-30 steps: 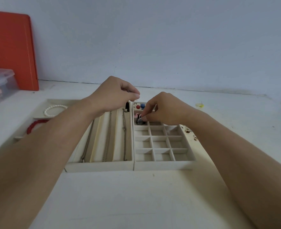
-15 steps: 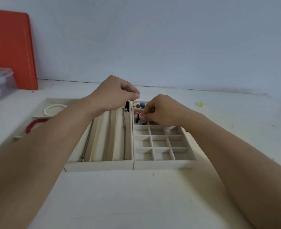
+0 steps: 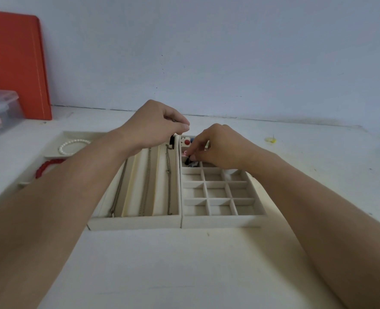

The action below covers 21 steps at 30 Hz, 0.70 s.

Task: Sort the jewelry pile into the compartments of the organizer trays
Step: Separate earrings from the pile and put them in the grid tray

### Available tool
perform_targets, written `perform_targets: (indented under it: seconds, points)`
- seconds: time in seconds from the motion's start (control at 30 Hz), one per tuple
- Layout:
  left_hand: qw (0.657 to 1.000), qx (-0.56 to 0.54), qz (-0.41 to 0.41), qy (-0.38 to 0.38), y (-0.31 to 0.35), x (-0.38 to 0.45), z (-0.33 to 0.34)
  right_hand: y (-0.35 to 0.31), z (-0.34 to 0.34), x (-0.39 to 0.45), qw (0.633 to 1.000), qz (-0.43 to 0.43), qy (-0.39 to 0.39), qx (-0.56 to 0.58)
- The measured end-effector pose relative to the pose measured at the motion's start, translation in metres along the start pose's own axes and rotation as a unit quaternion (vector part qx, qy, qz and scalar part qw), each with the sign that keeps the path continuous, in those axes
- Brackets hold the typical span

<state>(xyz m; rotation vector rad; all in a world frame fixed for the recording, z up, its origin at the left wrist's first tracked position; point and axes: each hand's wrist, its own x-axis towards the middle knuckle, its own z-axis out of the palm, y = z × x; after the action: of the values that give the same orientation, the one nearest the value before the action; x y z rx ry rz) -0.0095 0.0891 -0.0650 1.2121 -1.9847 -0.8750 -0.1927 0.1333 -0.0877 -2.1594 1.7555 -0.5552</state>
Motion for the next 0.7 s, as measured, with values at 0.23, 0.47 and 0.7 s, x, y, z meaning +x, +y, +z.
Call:
perform_targets:
  seconds: [0.23,0.47,0.7]
  points:
    - [1.0,-0.004,0.003,-0.001,-0.0002,-0.0003,-0.0002,0.0023,0.0013,0.0016,0.995,0.037,0.007,-0.096]
    - [1.0,-0.02,-0.009,-0.002,-0.0007,0.0026,0.0006,0.0009,-0.0012,-0.0002,0.995,0.037,0.004,-0.097]
    - [1.0,-0.023,0.004,-0.002,-0.0003,0.0015,0.0005,-0.0035,0.0033,-0.0011,0.989,0.058,0.026,-0.133]
